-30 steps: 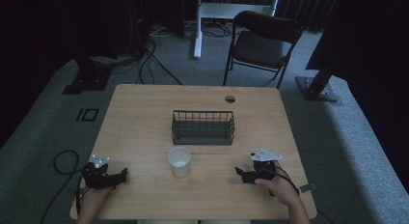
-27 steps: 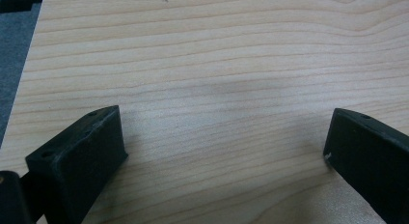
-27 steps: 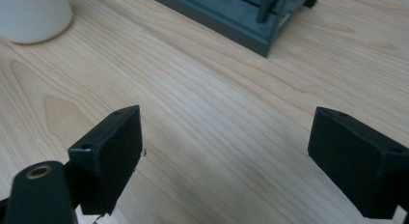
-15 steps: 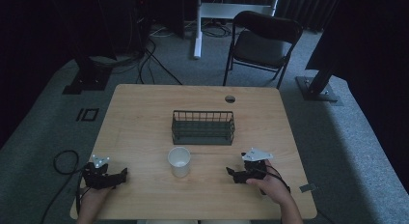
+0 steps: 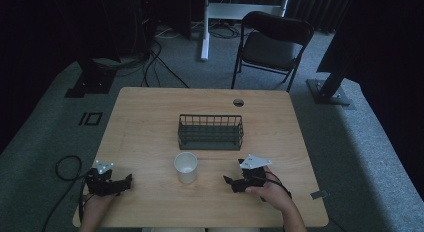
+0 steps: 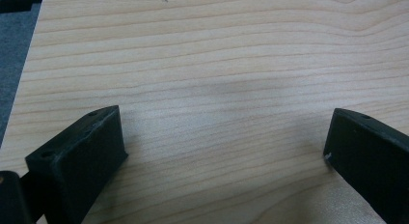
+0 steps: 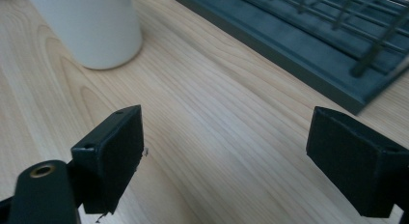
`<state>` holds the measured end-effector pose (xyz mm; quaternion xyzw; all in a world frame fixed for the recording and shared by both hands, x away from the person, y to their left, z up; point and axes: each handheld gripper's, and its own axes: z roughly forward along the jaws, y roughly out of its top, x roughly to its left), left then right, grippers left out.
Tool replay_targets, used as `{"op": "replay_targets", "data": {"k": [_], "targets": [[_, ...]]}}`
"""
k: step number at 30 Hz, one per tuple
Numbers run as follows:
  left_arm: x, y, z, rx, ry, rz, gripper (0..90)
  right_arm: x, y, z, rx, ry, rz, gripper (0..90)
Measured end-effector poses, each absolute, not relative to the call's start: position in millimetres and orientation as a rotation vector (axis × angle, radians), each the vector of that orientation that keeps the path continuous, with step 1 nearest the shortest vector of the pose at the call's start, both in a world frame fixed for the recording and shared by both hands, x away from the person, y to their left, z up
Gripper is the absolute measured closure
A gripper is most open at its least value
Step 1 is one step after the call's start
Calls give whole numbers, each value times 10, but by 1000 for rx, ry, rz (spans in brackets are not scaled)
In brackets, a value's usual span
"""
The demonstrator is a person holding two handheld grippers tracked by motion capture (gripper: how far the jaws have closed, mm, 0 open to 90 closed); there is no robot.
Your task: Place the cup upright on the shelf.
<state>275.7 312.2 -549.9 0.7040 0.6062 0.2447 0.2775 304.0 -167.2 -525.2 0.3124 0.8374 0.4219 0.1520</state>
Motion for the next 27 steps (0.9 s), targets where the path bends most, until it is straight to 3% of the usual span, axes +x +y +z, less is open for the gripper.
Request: {"op": "replay_targets", "data": {"k": [27], "targets": [[2757,3122,-5499,1890,1627,657,9,3023,-1137,-5237,741,2467,1331,126]]}}
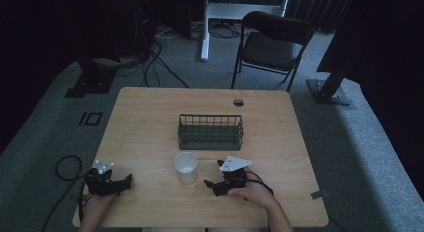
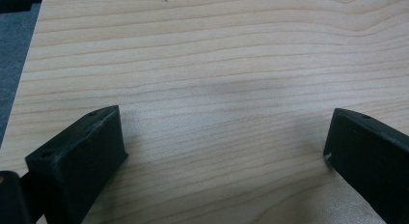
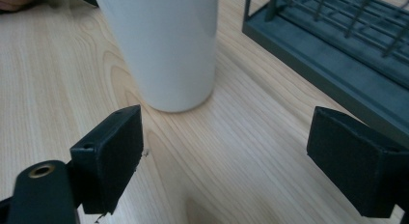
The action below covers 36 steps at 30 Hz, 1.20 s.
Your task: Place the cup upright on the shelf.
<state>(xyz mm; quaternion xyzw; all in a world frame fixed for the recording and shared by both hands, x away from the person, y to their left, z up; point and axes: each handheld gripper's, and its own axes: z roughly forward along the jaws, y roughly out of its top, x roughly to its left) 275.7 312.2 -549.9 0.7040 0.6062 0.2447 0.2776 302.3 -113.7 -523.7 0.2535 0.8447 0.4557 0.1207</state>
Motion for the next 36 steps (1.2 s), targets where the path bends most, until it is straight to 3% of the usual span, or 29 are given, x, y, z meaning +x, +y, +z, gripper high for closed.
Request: {"op": "replay_targets", "data": {"k": [36], "targets": [[2757,3122,-5499,1890,1628,657,9,3107,-467,-5070,602,2448,1432,141]]}}
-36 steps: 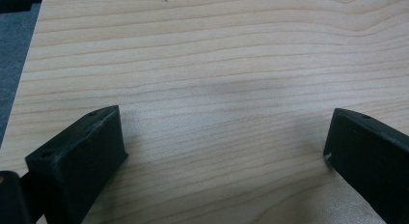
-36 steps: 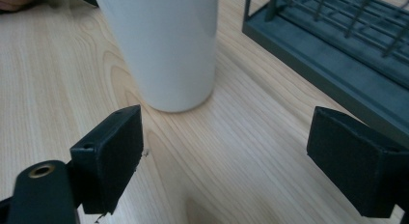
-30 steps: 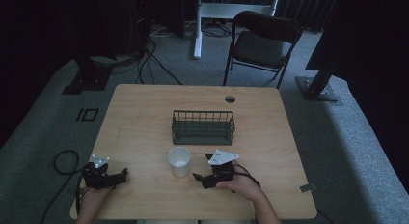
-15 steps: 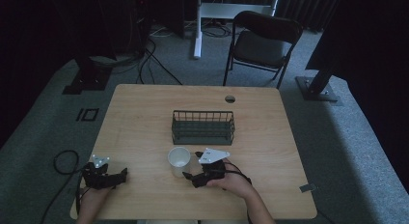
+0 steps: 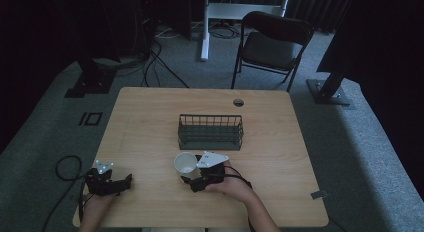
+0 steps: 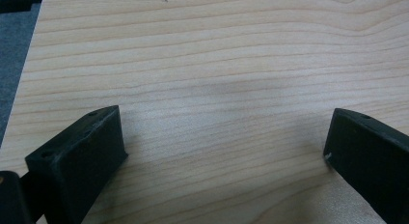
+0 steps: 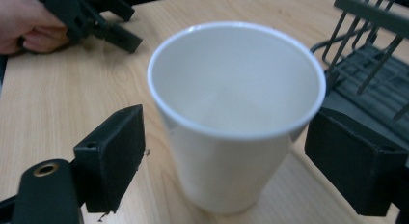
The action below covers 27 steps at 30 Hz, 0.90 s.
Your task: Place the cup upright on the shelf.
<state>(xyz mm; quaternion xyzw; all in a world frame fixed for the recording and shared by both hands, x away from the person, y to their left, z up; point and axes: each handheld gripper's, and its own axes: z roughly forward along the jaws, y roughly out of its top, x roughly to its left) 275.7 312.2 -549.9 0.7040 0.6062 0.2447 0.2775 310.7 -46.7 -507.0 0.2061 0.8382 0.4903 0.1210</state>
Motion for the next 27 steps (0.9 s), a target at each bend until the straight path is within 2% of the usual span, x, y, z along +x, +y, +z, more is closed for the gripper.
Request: {"op": "replay_targets", "data": {"k": [15,27], "targets": [[2756,3122,-5499,1890,1627,657,9,3163,-333,-5067,619,2434,1451,152],[2756,3123,-5499,1891,1627,657,9,3190,-286,-5042,710,2427,1460,197]]}}
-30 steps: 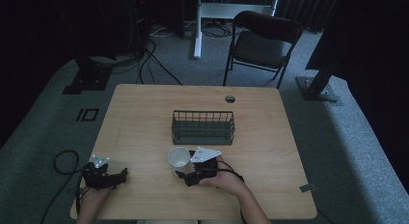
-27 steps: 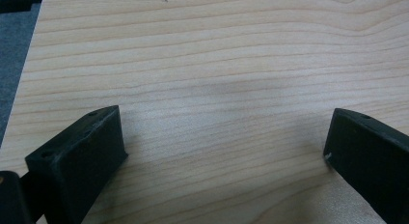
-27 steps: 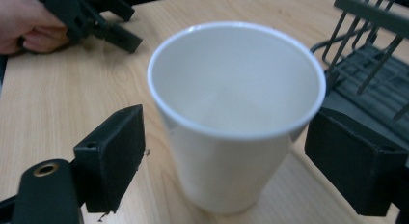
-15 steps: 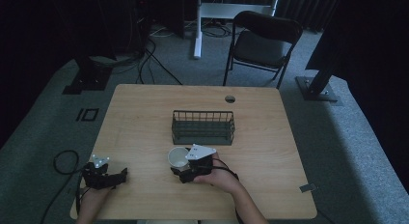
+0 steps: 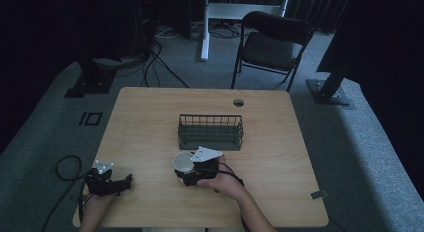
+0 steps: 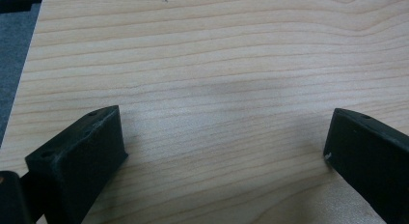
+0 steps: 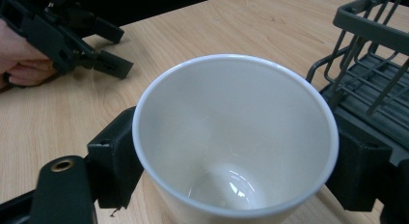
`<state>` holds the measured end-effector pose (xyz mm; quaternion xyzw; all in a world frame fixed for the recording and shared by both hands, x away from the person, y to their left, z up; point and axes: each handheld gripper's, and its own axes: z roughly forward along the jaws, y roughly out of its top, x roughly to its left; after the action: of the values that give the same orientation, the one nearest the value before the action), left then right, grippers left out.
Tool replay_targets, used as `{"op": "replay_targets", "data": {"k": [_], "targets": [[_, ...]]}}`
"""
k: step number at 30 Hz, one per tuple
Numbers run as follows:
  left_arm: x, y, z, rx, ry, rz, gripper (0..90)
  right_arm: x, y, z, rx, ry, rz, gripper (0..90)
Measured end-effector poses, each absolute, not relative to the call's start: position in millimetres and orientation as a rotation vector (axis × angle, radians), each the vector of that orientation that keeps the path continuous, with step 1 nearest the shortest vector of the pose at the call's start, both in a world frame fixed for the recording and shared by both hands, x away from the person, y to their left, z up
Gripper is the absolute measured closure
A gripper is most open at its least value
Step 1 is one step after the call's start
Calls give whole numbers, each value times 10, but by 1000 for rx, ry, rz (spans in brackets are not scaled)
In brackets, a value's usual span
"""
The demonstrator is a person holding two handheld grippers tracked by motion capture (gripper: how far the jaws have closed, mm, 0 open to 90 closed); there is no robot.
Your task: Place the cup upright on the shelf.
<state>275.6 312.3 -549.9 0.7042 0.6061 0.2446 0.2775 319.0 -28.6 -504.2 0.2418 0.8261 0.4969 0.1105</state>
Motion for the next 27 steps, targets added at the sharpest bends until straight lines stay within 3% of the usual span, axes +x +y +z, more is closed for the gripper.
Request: {"op": "replay_targets", "data": {"k": [12,27], "targets": [[2756,3122,-5499,1889,1627,656,9,3216,-306,-4908,704,2377,1478,200],[2757,3122,-5499,1888,1628,656,9,3206,-306,-4479,647,2309,1536,200]]}}
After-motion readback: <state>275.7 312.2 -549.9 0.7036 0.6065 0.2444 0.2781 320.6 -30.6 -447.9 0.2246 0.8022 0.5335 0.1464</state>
